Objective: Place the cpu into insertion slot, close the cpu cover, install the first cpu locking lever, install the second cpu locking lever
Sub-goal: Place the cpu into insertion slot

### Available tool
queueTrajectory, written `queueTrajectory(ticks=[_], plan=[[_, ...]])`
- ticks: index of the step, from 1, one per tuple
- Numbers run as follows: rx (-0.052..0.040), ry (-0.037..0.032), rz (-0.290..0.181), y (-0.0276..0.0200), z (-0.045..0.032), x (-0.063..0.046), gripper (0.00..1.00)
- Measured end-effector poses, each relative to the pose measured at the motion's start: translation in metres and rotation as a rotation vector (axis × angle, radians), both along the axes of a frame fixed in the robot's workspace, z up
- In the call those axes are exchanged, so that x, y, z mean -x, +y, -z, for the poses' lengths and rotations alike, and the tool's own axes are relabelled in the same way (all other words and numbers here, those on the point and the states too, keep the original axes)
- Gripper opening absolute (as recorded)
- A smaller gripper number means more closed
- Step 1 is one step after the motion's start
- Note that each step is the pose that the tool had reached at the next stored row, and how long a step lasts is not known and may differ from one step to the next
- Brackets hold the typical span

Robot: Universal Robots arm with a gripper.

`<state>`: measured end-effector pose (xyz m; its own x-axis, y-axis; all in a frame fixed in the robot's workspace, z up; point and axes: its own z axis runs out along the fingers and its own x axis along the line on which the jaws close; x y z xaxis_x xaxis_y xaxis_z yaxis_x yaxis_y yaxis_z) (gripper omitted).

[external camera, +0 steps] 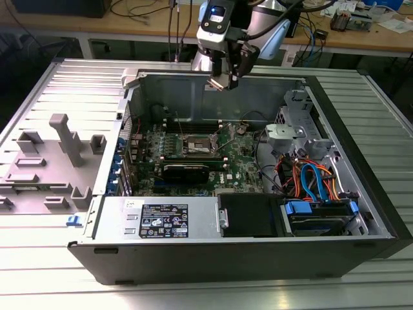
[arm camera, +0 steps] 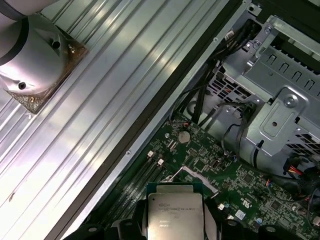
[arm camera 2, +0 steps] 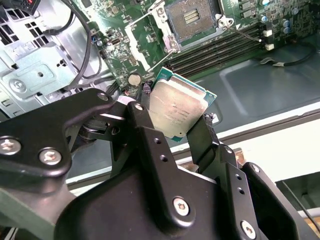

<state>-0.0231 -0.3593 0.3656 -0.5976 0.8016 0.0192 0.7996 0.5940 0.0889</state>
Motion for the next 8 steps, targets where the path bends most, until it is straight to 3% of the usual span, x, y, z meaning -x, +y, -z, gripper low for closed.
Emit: queueTrajectory(ticks=[8], plan=[[0.0000,0.0000,0.042,0.0000,0.0001,0.0000,0.54]])
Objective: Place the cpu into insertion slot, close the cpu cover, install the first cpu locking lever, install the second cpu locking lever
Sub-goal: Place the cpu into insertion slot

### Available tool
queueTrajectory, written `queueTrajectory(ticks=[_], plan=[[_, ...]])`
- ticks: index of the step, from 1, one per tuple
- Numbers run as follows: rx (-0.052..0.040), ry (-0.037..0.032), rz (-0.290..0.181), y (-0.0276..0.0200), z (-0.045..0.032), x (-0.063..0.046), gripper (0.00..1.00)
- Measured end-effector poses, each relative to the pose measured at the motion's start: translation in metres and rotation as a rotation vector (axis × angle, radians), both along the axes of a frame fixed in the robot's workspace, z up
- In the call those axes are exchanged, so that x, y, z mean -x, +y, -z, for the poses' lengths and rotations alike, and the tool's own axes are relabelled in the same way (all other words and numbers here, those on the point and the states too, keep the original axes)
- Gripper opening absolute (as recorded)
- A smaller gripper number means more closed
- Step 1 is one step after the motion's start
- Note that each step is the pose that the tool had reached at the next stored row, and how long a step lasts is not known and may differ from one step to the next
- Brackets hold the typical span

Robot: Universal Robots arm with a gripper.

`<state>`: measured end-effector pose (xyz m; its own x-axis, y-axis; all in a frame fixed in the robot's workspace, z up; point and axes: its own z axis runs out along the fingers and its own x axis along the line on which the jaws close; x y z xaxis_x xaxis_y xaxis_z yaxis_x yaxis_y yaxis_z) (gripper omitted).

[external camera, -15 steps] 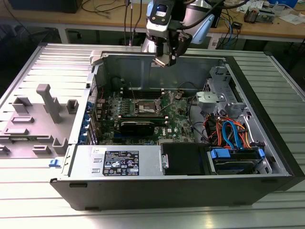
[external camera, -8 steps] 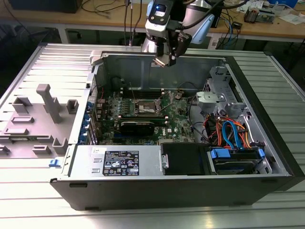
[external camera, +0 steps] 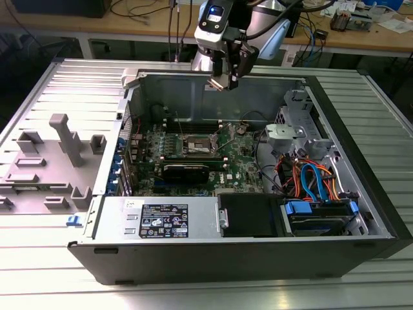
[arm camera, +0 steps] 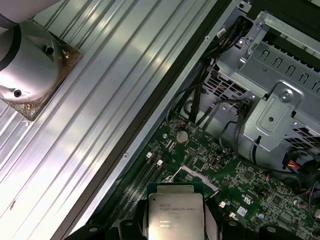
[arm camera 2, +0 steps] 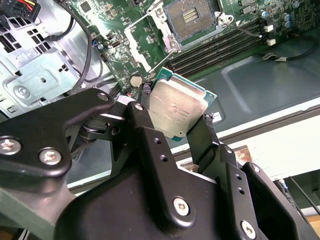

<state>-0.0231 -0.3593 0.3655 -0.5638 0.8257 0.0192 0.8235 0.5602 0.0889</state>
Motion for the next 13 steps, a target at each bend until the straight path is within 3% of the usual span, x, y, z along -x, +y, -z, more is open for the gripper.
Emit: queueTrajectory(ticks=[13], plan=[[-0.0001,0.0001,0.001,0.0000,0.0000,0.0000,0.54]])
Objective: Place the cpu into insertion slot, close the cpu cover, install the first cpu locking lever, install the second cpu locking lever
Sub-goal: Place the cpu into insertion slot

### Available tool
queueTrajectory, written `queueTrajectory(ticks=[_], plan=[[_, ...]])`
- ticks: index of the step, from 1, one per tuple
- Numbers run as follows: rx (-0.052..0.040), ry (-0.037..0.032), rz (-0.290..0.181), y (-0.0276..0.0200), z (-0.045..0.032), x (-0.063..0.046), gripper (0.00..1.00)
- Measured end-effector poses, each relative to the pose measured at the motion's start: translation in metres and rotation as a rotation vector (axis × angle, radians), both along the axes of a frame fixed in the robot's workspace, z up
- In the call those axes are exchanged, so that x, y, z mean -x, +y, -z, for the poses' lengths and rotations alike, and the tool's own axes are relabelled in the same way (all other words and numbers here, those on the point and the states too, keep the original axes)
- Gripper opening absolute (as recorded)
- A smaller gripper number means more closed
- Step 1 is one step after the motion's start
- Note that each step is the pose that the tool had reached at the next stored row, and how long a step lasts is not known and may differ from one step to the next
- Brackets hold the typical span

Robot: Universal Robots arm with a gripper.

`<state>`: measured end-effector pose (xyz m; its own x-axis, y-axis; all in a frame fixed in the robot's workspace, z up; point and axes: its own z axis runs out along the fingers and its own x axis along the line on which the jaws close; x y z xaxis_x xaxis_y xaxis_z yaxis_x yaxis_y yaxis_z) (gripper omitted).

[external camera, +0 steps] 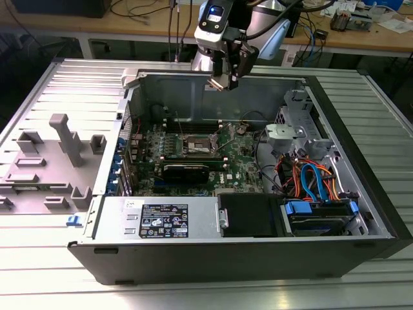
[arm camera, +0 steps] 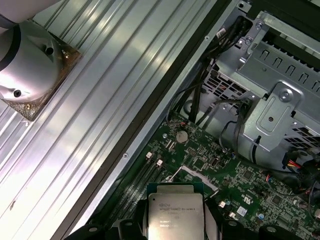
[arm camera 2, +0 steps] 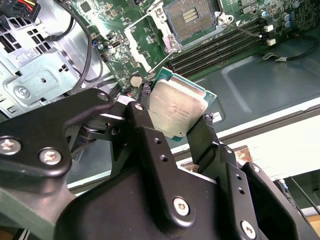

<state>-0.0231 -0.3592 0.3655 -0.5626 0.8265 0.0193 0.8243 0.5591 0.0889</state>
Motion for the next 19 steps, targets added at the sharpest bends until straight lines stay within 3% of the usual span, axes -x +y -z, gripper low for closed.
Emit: queueTrajectory(ticks=[5,13,19], plan=[[0.0005,-0.0001,0.080,0.0000,0.0011,0.000,0.54],[0.0006,0.0000,0.101,-0.0065,0.0074,0.001,0.54],[0.0006,0.0000,0.228,-0.0065,0.0152,0.001,0.54]])
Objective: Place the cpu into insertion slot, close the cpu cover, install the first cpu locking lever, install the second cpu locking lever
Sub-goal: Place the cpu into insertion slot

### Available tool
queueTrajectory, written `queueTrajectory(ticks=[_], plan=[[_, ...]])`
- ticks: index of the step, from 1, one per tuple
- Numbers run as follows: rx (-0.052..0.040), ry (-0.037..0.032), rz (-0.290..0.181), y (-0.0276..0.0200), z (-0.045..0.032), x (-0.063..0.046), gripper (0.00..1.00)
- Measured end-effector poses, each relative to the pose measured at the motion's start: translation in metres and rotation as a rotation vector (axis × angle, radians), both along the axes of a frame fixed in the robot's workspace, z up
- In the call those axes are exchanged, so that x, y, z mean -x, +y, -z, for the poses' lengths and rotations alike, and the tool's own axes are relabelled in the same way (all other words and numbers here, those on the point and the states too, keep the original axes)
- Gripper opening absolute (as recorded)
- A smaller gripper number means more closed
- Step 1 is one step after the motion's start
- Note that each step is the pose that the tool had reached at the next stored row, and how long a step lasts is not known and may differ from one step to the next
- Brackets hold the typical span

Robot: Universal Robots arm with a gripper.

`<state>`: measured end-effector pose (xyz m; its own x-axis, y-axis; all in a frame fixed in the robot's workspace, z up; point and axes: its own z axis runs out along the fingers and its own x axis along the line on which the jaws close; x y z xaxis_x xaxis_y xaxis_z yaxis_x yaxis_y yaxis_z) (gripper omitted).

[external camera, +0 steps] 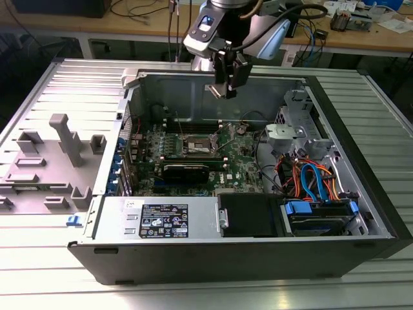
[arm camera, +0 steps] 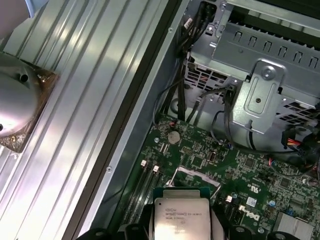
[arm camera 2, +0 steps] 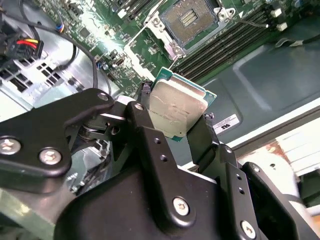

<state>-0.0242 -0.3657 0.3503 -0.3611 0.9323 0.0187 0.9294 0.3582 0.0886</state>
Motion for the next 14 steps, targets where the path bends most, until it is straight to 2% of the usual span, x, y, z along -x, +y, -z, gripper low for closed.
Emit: queueTrajectory(ticks=[2,14], plan=[[0.0002,0.0001,0.011,0.0000,0.0003,0.0000,0.54],[0.0001,0.0000,0.013,0.0000,0.0009,0.0000,0.54]])
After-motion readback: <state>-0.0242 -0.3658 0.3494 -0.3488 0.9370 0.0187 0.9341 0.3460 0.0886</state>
